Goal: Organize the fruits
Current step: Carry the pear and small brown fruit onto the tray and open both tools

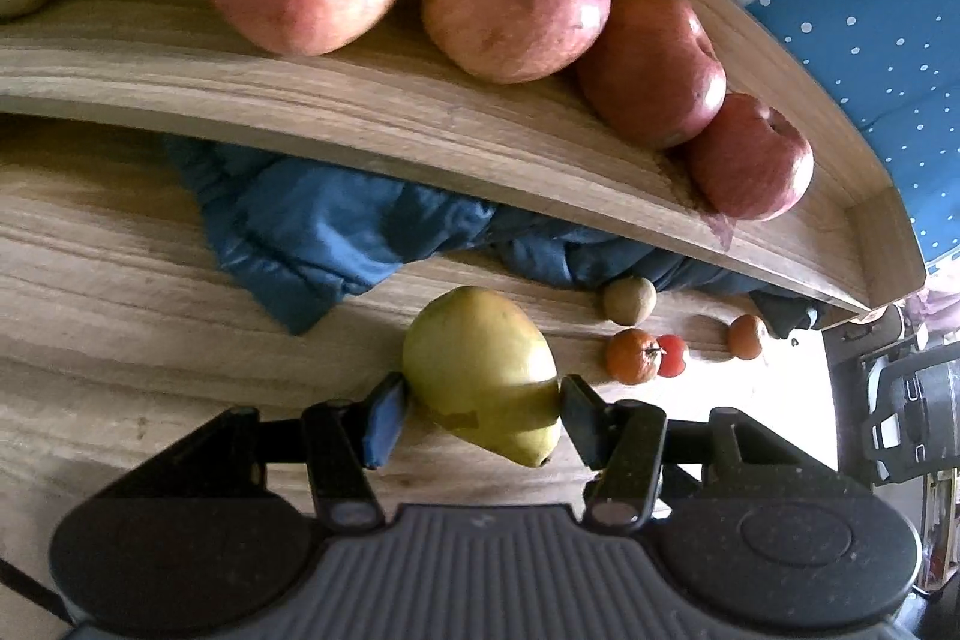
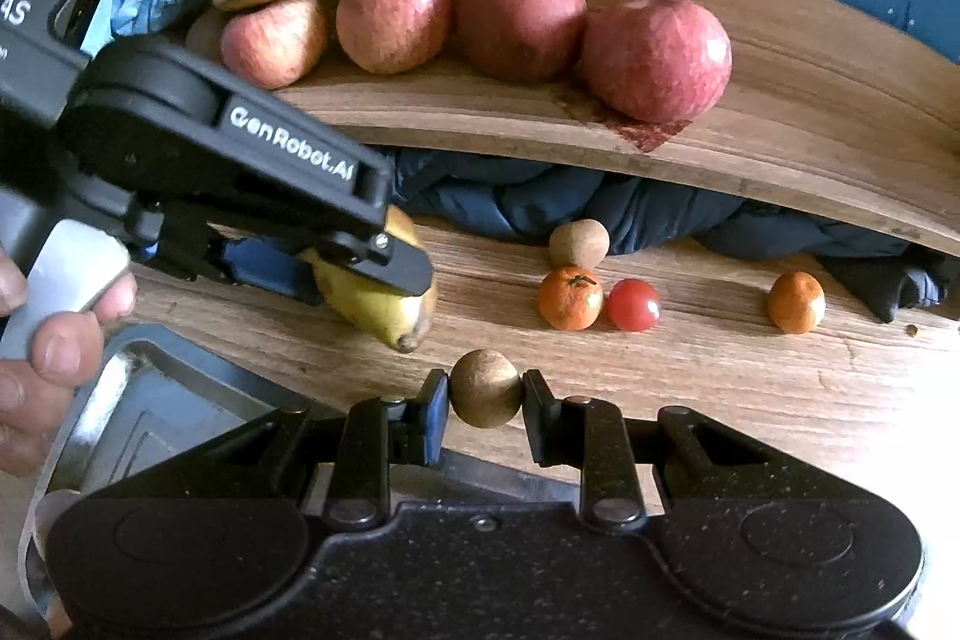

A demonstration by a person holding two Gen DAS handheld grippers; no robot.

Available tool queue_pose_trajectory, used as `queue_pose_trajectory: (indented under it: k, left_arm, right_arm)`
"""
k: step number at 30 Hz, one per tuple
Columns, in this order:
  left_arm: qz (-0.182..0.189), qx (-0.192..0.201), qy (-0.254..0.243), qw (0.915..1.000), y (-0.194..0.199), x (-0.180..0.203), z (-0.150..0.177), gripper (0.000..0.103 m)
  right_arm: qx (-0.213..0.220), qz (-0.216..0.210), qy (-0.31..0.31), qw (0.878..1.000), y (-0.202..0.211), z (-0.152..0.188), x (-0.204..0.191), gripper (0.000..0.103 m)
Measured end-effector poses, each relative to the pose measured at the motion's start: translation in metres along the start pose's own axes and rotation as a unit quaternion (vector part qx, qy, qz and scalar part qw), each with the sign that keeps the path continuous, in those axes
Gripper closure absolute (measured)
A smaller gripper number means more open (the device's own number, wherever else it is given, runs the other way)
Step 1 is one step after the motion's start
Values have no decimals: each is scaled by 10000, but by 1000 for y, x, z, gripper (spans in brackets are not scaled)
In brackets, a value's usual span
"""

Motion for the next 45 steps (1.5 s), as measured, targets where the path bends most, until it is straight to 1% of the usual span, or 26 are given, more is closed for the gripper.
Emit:
queue_pose_trajectory:
  k: [3,7,12,16,18,20,29,34,39,45]
  left_arm:
    - [19,40,-1,10000,6,-1,3,44]
    - [145,67,-50,9999,11,3,7,45]
    - [159,55,-120,9998,13,3,10,45]
    - [120,31,-183,9998,9,5,10,42]
    - [89,-53,-185,9998,3,6,11,39]
    - [56,-128,-216,9997,-2,8,13,39]
    - [12,-62,-327,9994,-5,11,17,42]
    - [78,-72,-410,9991,1,13,21,43]
    - [149,-51,-393,9991,7,14,26,44]
    - [204,58,-355,9991,14,16,28,45]
  right_arm:
    - [47,-6,7,10000,6,2,-1,75]
    - [76,-14,16,10000,12,7,-2,75]
    - [139,-16,7,9999,21,10,-4,75]
    - [177,-19,17,9998,28,13,-4,75]
    - [167,-18,14,9999,31,16,-5,75]
    - [146,-25,8,9999,33,20,-6,75]
    - [79,-25,-45,10000,42,30,-4,75]
    - [83,-36,-80,9999,45,31,-3,75]
    - [61,-69,-61,9999,50,34,-2,75]
    - [48,-79,8,10000,55,37,-4,75]
Point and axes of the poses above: each gripper's, at about its wrist camera, not at the fingertips, and y roughly against the way its jaws point, x to its right, z to its underside, the point moved 9 cm from there along -y, roughly the way its jaws point, and after that the axes turned 14 degrees about z, right-handed, at the moved point
